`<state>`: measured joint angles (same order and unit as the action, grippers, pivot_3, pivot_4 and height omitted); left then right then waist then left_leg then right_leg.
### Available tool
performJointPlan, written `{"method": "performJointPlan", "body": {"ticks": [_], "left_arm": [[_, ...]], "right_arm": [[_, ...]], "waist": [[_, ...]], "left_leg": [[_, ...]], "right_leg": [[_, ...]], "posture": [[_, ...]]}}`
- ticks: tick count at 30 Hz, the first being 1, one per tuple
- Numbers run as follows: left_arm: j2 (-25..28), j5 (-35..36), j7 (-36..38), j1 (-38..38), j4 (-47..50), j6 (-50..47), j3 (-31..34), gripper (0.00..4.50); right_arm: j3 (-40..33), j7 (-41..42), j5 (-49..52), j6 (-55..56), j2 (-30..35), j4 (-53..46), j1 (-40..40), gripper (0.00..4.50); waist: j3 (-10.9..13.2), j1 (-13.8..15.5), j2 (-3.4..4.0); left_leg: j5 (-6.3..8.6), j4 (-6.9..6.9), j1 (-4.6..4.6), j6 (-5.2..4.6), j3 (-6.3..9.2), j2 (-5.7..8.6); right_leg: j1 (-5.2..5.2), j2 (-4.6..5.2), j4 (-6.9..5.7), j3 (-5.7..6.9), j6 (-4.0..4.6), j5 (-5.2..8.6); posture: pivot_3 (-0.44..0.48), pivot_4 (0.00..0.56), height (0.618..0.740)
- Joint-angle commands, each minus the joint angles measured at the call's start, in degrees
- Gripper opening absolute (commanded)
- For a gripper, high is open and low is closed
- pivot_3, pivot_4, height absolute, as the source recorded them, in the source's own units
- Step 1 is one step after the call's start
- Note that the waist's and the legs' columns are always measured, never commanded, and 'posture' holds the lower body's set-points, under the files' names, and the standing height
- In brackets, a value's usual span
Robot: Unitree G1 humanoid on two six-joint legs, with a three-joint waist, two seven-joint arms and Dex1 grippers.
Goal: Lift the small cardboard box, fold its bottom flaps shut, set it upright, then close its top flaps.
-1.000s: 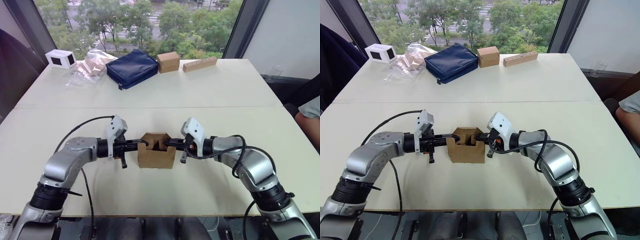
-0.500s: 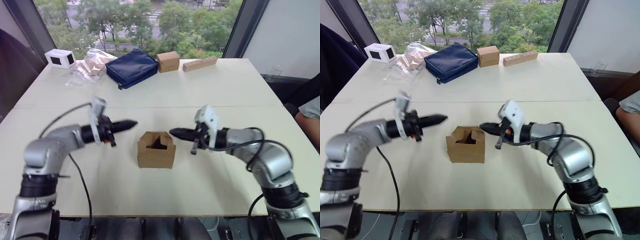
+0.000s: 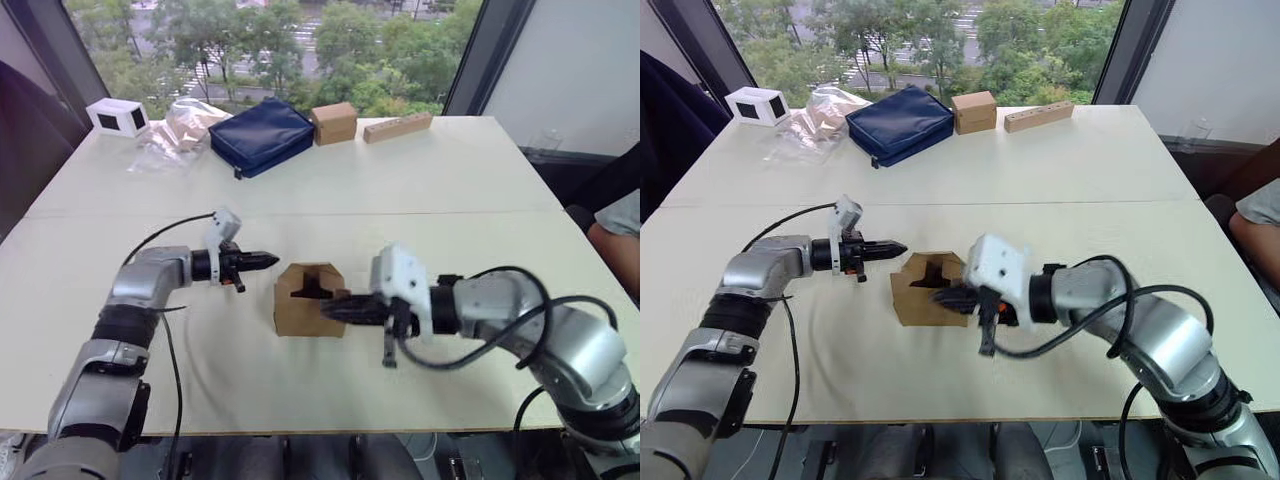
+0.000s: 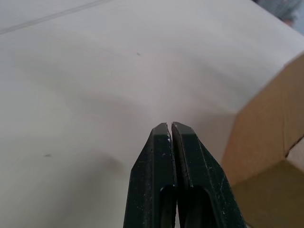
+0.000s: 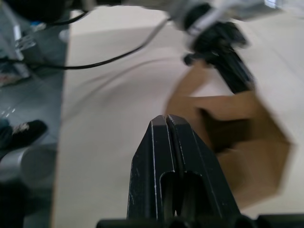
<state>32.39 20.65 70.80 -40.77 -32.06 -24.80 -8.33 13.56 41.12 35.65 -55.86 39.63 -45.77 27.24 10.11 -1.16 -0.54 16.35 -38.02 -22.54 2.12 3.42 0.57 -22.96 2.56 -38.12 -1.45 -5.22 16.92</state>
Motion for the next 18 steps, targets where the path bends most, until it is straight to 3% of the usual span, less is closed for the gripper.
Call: {"method": "performJointPlan", "body": {"ticks": [1, 5, 18], "left_arm": [[-0.6, -1.5, 4.3, -1.1, -1.5, 2.2, -0.8, 0.08], [-2.0, -1.5, 7.9, -1.6, -2.4, 0.5, -1.3, 0.08], [-4.3, -2.5, 7.0, -1.4, -4.2, 1.8, 0.4, 0.08]], "right_arm": [[3.6, -3.1, -5.6, 2.0, 0.0, 1.4, 0.8, 0.0], [6.7, -5.5, -8.3, 3.4, -3.2, 3.1, 0.2, 0.0], [8.7, -4.8, -11.4, 3.5, -5.7, 7.7, 3.2, 0.0]], "waist": [[0.0, 0.2, 0.0], [0.0, 0.4, 0.0], [0.0, 0.3, -0.01]], "left_leg": [[0.0, 0.0, 0.0, 0.0, 0.0, 0.0], [0.0, -0.01, -0.04, 0.0, 0.0, 0.04], [0.0, -0.04, -0.12, 0.0, 0.02, 0.03]], "right_leg": [[0.01, 0.0, -0.01, 0.01, 0.0, 0.0], [0.0, 0.0, 0.0, 0.02, 0.0, 0.0], [-0.1, -0.01, -0.03, 0.02, -0.01, 0.0]], "posture": [[0.0, 0.15, 0.74], [0.0, 0.15, 0.74], [0.0, 0.15, 0.74]]}}
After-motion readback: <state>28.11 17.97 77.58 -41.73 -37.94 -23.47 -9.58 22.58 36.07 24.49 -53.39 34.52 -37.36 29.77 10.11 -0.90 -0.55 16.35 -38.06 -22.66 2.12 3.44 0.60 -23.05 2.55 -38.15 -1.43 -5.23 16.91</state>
